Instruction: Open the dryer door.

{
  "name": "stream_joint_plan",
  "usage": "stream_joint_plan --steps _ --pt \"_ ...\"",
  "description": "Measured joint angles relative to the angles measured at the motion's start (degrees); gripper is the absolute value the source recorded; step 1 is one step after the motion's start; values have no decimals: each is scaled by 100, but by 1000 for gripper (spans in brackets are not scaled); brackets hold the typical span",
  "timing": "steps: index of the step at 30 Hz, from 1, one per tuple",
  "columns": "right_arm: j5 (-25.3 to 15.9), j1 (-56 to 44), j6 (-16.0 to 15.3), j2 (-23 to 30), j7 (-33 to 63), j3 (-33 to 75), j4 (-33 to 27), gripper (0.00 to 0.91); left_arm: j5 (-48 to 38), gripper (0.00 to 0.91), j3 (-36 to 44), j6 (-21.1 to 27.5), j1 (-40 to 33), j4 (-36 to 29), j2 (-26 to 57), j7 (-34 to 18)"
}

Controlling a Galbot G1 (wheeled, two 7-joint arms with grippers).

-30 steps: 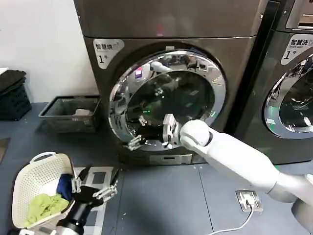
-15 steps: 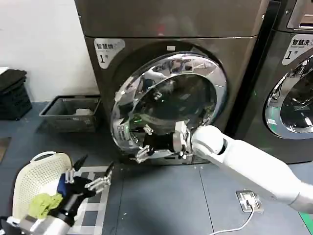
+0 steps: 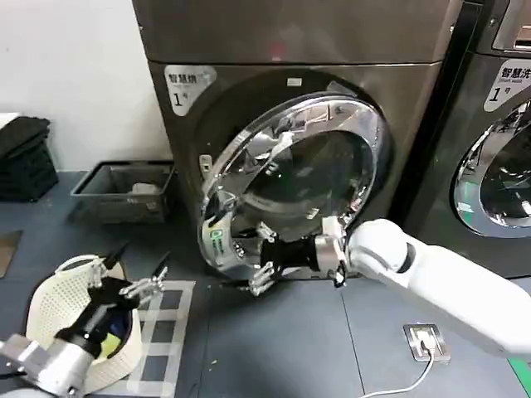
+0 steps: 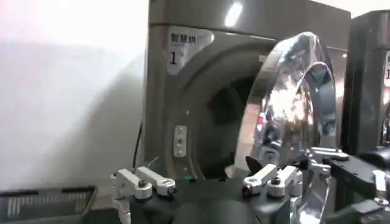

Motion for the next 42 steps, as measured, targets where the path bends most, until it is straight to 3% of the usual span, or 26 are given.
stream_joint_plan --steps 10,13,28,34,42 --pt "39 100 67 -411 -384 -158 50 907 -383 907 157 110 -512 353 542 -1" --pt "74 161 117 -494 -558 -285 579 907 -428 907 275 120 -678 463 686 23" --pt "121 94 228 -1225 -721 -242 867 907 -534 907 967 83 -1501 985 1340 193" --pt "80 -607 345 -1749 -750 405 1082 907 -537 907 1215 35 -1722 1142 1544 293" --pt "71 -2599 390 -2423 -671 2369 1338 907 -631 907 1408 30 -2094 1413 1635 268"
